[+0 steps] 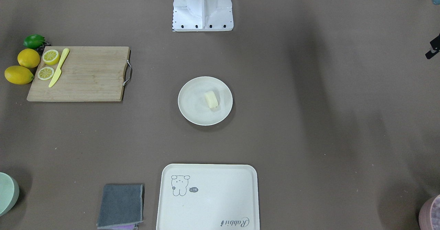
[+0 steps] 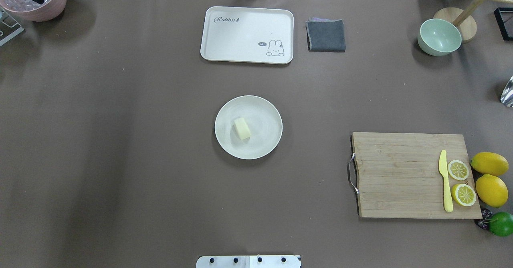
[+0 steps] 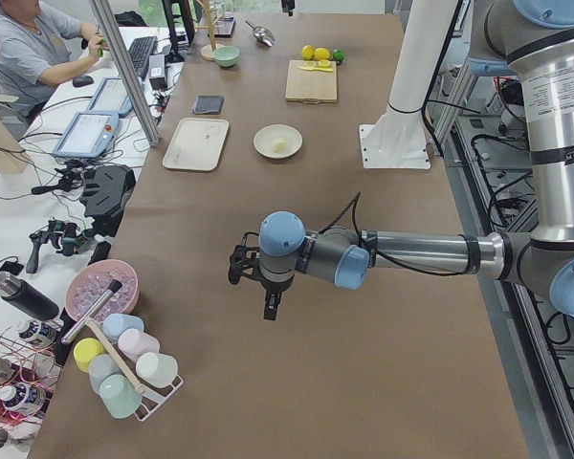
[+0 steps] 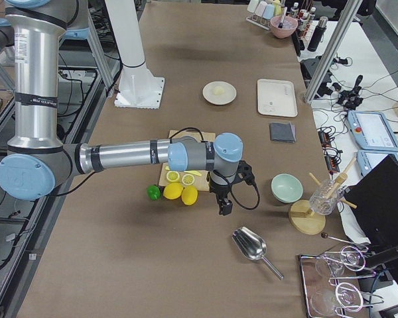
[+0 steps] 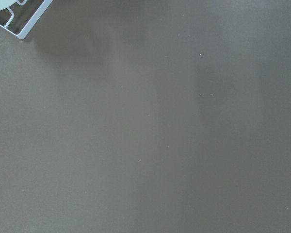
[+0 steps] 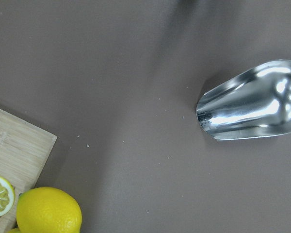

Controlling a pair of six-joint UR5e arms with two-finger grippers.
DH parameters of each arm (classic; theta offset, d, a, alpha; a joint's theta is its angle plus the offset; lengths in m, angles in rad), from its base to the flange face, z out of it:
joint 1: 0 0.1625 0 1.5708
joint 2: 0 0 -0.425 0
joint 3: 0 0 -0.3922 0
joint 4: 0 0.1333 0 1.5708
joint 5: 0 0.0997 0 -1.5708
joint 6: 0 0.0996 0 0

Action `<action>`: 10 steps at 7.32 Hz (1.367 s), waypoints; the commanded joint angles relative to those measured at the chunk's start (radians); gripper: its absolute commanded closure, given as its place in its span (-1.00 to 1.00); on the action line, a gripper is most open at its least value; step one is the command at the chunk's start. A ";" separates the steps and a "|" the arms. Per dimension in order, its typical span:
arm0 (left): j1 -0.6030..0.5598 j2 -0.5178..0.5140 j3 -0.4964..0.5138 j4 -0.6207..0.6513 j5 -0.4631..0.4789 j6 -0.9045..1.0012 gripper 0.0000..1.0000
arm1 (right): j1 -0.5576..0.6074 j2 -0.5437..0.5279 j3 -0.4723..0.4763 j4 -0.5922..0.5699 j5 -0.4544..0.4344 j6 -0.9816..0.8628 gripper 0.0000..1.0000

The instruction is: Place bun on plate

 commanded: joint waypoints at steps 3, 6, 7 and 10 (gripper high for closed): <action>-0.022 0.007 -0.014 0.006 0.002 0.026 -0.96 | 0.004 -0.002 -0.025 0.001 -0.002 -0.001 -0.99; -0.025 0.010 -0.014 0.004 0.012 0.088 -0.96 | 0.006 -0.015 -0.022 0.001 -0.002 -0.001 -0.99; -0.025 0.012 -0.014 0.004 0.012 0.093 -0.96 | 0.006 -0.021 -0.022 0.001 -0.002 -0.002 -0.99; -0.029 0.026 -0.026 0.004 0.010 0.093 -0.96 | 0.004 -0.022 -0.023 0.001 -0.007 -0.002 -0.99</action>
